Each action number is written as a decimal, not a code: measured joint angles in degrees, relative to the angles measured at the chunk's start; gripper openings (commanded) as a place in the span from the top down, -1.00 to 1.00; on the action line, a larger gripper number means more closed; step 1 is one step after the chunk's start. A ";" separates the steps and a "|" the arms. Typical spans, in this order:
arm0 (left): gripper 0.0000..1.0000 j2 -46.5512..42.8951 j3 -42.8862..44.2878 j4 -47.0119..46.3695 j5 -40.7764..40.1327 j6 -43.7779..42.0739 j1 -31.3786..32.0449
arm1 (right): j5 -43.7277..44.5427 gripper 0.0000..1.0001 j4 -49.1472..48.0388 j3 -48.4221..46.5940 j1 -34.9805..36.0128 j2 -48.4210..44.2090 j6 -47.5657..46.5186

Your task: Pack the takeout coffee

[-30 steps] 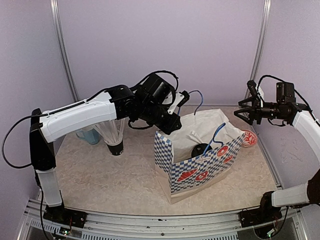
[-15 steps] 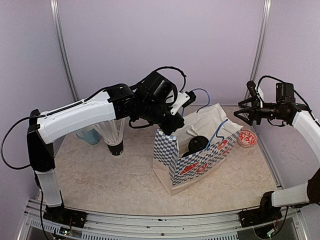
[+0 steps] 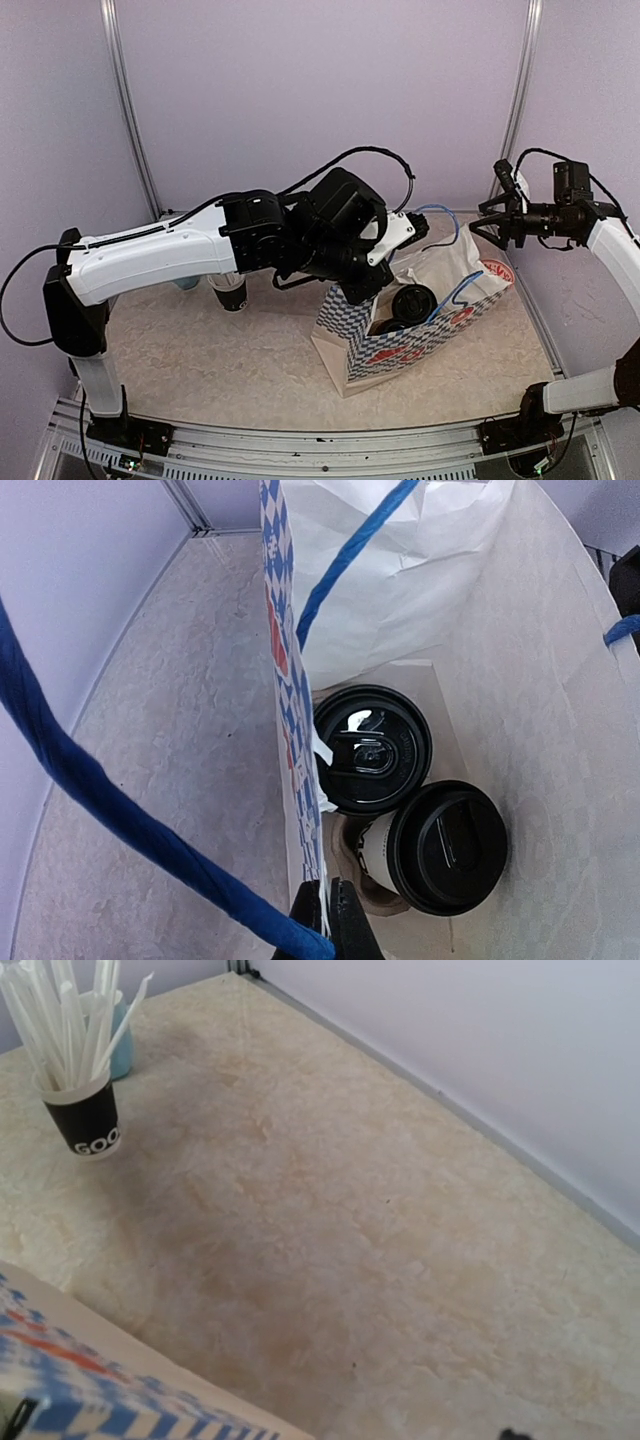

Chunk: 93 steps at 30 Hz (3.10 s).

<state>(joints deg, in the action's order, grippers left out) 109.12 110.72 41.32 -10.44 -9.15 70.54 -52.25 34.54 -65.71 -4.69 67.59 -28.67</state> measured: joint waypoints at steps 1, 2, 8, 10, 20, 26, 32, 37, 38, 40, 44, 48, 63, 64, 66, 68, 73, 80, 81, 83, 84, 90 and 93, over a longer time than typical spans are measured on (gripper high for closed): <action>1.00 0.00 0.00 -0.04 -0.87 -0.35 0.44 | 0.11 -0.53 0.17 -0.50 0.00 0.00 0.09; 1.00 -0.02 0.00 -0.07 -1.57 -0.68 1.01 | 0.39 -0.53 0.37 -1.01 0.00 0.00 0.24; 1.00 -0.96 -0.07 -0.17 -6.05 -3.10 5.53 | 3.17 -0.56 0.48 -1.86 0.00 -0.59 0.92; 1.00 -1.27 -0.07 -0.20 -7.26 -3.72 6.97 | 4.28 -0.56 0.57 -1.86 0.00 -0.61 1.07; 1.00 -1.31 -0.07 0.22 -9.62 -4.76 11.41 | 7.02 -0.56 0.94 -1.84 0.00 -0.57 1.07; 1.00 -1.20 0.09 0.37 -10.47 -4.85 11.17 | 7.08 -0.56 0.92 -1.84 0.00 -0.26 1.07; 1.00 -0.48 1.22 0.81 -10.60 -5.22 9.97 | 7.08 -0.56 1.18 -1.84 0.00 -0.26 0.81; 1.00 -0.48 1.20 0.70 -8.15 -5.25 7.58 | 6.64 -0.56 2.12 -1.86 0.00 -0.26 0.44; 1.00 -0.48 1.11 0.59 -7.26 -5.25 6.67 | 6.38 -0.56 2.32 -1.90 0.00 -0.26 0.39; 1.00 -0.59 0.68 0.09 -5.49 -5.25 4.74 | 5.79 -0.55 2.64 -2.16 0.00 -0.26 0.31; 1.00 -0.76 -0.07 -0.46 -2.99 -5.25 1.42 | 3.76 -0.53 5.68 -5.27 0.00 -0.28 0.15; 1.00 -0.94 -0.13 -0.55 -2.34 -5.51 0.61 | 0.07 -0.45 9.49 -10.86 0.00 -1.20 -0.79; 1.00 -0.96 0.28 -0.20 -1.55 -5.64 -1.62 | -0.31 -0.26 33.83 -19.58 11.08 -2.56 -19.74; 1.00 -0.96 0.33 -0.15 -1.51 -5.60 -1.62 | 0.42 -0.26 34.84 -19.52 11.39 -2.27 -20.55; 1.00 -0.94 0.37 -0.11 -1.46 -5.35 -1.77 | 1.40 -0.26 36.04 -19.50 11.54 -1.70 -21.73; 1.00 -0.81 0.55 0.04 -1.07 -5.07 -2.05 | 1.75 -0.26 36.26 -19.50 11.54 -1.27 -22.14; 1.00 -0.11 1.18 0.28 -0.31 -4.81 -4.28 | 1.46 -0.25 35.95 -19.50 11.56 -0.96 -22.05; 1.00 0.09 1.20 0.31 -0.04 -4.83 -5.31 | 1.46 -0.19 35.10 -19.39 12.41 -0.94 -21.84; 1.00 0.09 1.20 0.28 -0.04 -4.87 -5.33 | 1.92 -0.18 35.04 -19.34 13.20 -0.94 -21.84; 1.00 0.09 1.25 0.31 -0.04 -5.11 -5.40 | 3.28 -0.17 34.95 -19.34 15.52 -0.94 -21.88; 1.00 0.09 1.33 0.33 -0.02 -5.27 -5.49 | 3.87 -0.16 34.99 -19.39 16.55 -0.94 -21.94; 1.00 1.29 3.98 0.46 0.15 -5.77 -6.45 | 9.62 -0.07 35.30 -20.83 23.87 1.68 -23.23; 1.00 1.88 4.83 0.52 0.57 -5.86 -6.99 | 13.16 0.01 35.63 -21.00 28.04 4.02 -24.02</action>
<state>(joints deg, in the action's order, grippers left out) 111.00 115.55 41.85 -9.87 -15.00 63.55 -39.09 70.17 -86.72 23.35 71.61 -52.69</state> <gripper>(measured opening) 0.023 0.533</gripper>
